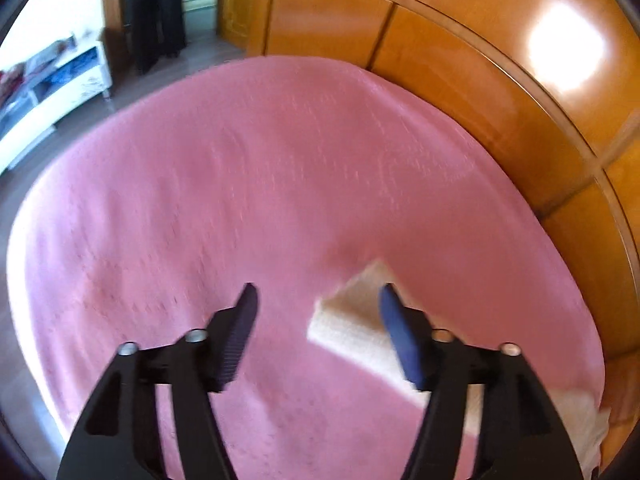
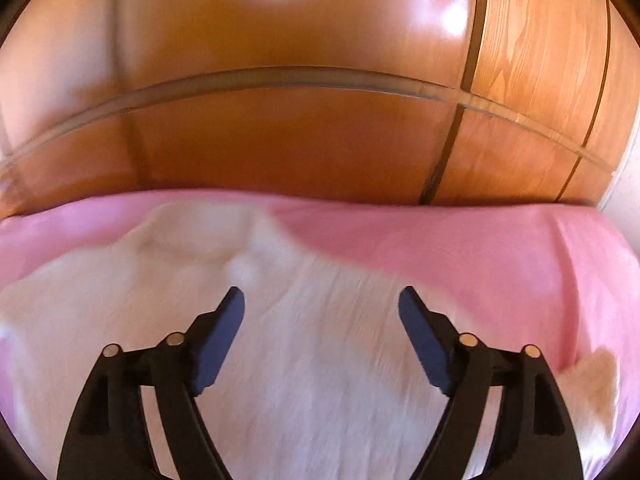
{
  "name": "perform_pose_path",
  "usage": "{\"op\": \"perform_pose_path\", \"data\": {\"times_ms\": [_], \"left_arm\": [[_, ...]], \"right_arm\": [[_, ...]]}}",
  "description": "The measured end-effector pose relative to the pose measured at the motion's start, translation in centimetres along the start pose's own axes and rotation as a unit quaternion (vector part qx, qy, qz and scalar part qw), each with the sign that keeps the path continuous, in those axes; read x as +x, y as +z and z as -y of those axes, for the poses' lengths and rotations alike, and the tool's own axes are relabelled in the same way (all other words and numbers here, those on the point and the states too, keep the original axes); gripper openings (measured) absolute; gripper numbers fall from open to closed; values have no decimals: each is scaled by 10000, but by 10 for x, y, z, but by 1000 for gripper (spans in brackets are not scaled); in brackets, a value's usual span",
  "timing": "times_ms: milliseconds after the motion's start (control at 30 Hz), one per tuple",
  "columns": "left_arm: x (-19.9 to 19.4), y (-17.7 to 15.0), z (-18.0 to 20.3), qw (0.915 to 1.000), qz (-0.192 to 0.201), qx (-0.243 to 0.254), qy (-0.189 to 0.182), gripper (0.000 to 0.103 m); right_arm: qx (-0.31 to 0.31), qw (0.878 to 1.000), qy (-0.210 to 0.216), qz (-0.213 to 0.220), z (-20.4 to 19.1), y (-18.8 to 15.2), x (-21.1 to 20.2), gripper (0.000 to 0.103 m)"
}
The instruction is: Fold small clothes
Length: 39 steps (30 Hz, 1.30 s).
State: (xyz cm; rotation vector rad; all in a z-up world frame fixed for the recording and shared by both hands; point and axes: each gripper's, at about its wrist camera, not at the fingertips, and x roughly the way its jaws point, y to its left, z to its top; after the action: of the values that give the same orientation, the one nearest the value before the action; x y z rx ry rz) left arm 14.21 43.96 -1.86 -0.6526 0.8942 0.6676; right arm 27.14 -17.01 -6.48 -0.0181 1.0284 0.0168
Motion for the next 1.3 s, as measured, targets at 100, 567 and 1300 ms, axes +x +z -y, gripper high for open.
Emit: {"op": "perform_pose_path", "data": {"times_ms": [100,567,1300], "left_arm": [[4,-11,-19,9998,80,-104,-130,75],[-48,-63,-14,9627,1333,2353,-34,75],[-127,-3,47,8965,275,4163,-1490,5]], "right_arm": [[-286,9973,618,-260,-16,-39,-29,87],[-746,9937,673,-497,-81,-142,-51,92],[-740,9945,558,-488,-83,-136,-36,98]]}}
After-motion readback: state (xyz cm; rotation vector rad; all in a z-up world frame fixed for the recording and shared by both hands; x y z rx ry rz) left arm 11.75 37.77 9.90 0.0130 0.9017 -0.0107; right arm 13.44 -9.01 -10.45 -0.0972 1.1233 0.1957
